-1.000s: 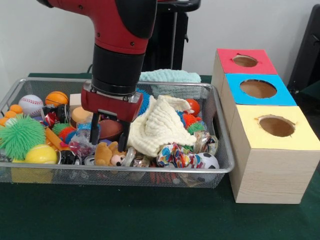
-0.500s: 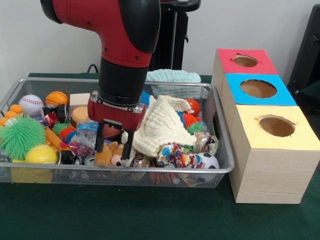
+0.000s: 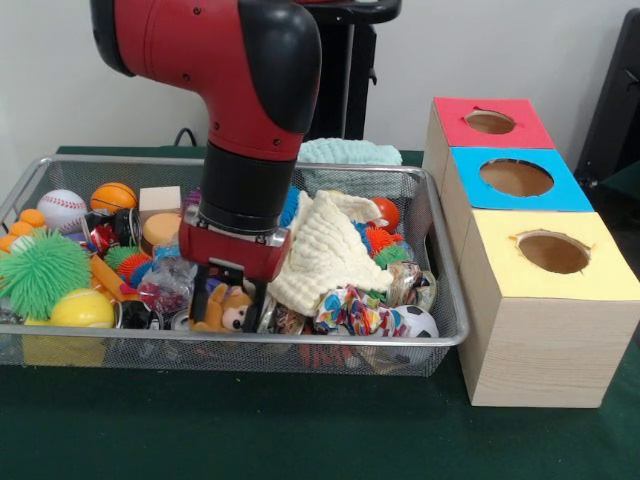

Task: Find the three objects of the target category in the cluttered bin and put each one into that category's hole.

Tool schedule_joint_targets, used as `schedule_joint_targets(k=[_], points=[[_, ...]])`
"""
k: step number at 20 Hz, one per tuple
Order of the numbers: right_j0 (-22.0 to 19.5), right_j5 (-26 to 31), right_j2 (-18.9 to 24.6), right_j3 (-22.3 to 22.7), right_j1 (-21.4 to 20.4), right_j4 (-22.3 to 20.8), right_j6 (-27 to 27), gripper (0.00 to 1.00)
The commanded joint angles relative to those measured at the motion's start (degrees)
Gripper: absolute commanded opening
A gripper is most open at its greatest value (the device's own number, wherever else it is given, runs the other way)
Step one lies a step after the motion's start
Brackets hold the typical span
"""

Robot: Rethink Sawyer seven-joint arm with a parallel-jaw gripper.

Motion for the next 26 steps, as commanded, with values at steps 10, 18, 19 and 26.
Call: schedule_joint_targets(k=[10,18,19,26], points=[[4.67,8.25,-5.54,3.92,-0.82,5.03,13.26,1.0],[4.14,6.53,-4.75,7.25,-0.35,5.87,13.34,1.0],[3.94,5.52,-4.28,7.23,0.31,5.95,13.42,1.0],[2.82,1.23,-1.93,6.73,3.57,6.71,13.4,1.0]])
